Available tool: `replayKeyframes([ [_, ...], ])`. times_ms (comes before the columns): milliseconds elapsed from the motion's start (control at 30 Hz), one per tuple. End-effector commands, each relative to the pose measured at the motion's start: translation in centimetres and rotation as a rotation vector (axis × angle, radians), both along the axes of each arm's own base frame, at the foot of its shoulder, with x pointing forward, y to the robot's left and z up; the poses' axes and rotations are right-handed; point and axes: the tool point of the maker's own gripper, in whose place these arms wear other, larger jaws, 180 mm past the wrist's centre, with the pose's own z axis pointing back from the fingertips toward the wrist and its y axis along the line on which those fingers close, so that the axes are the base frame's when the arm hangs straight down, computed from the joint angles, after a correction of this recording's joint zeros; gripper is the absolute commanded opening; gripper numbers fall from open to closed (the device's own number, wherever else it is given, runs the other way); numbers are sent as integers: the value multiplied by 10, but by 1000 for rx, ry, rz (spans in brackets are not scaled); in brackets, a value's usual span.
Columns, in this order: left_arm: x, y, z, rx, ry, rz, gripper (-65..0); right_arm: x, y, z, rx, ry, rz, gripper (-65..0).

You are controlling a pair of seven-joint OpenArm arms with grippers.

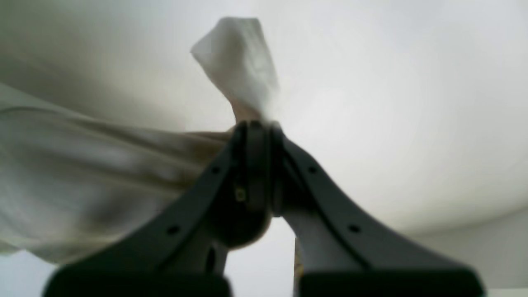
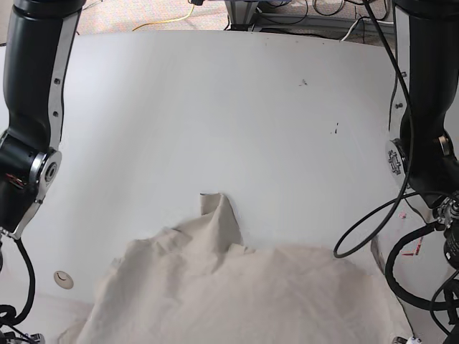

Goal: Layout the t-shirt on the table in an organized manner, then fold the t-shirt properly
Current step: 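Lift the shirt high with both grippers, letting it hang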

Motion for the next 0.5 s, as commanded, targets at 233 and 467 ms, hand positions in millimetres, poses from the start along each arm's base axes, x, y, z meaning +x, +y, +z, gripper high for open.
replayKeyframes([
  [233, -5, 28, -25, -22, 90, 107, -650, -46, -9, -24, -113, 26, -113, -650],
  [467, -17, 28, -66, -39, 174, 97, -650, -80, -12, -60, -129, 91, -186, -650],
])
